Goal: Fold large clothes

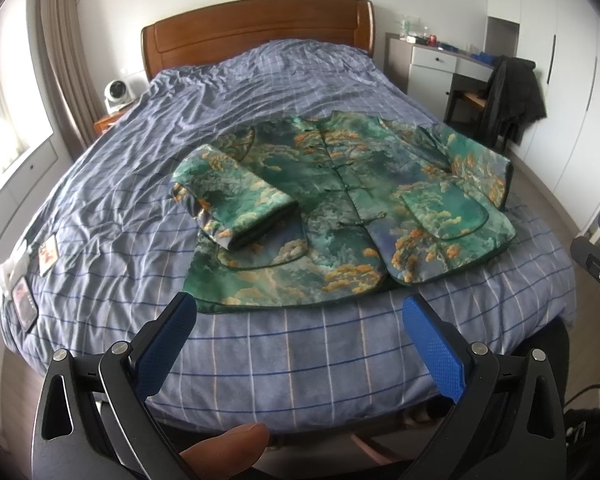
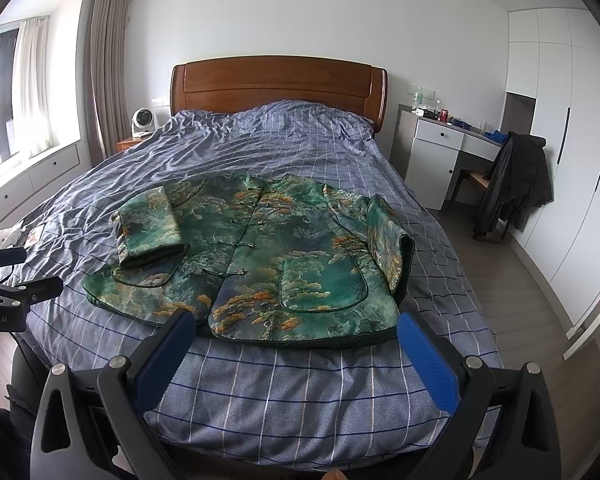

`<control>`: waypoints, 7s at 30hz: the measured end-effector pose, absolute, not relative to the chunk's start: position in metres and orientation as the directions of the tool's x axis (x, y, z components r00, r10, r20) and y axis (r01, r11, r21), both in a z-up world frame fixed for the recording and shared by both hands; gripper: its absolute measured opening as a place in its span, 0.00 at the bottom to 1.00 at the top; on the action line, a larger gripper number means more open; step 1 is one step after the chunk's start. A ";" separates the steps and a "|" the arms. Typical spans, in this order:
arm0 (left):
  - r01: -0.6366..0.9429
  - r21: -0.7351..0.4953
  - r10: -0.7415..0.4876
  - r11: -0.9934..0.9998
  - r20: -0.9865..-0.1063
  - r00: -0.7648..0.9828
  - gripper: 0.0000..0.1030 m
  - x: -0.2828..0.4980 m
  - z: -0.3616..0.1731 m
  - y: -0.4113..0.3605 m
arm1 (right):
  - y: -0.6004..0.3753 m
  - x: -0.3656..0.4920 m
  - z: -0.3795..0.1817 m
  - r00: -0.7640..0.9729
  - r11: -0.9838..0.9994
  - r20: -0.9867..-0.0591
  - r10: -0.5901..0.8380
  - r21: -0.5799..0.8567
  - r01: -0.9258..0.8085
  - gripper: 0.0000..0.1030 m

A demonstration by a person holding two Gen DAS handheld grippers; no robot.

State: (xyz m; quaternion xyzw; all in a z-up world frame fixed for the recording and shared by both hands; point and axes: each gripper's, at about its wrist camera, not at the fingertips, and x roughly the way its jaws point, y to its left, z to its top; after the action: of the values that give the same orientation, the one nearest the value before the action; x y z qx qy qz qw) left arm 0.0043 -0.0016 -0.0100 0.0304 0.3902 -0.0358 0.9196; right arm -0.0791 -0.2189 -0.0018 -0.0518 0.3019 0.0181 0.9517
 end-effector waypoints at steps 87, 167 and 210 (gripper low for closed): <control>0.096 0.035 -0.042 0.995 -0.713 0.700 1.00 0.000 -0.005 -0.013 | -0.213 -0.079 0.000 0.816 0.995 -0.578 0.013 -0.069 -0.065 1.00; 0.053 0.140 0.081 0.989 -0.802 0.591 1.00 0.022 -0.045 -0.003 | -0.215 -0.074 -0.014 0.808 0.996 -0.589 0.016 -0.060 -0.064 1.00; -0.272 -0.101 0.084 0.957 -0.800 0.594 0.11 0.221 -0.072 0.315 | -0.208 -0.069 -0.017 0.807 0.993 -0.590 0.024 -0.077 -0.087 1.00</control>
State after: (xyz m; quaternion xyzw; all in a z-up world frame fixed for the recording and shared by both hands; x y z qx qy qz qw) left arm 0.2212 0.3149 -0.0724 -0.1068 0.4390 0.1005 0.8864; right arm -0.0694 -0.2075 -0.0173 -0.0502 0.3092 0.0292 0.9492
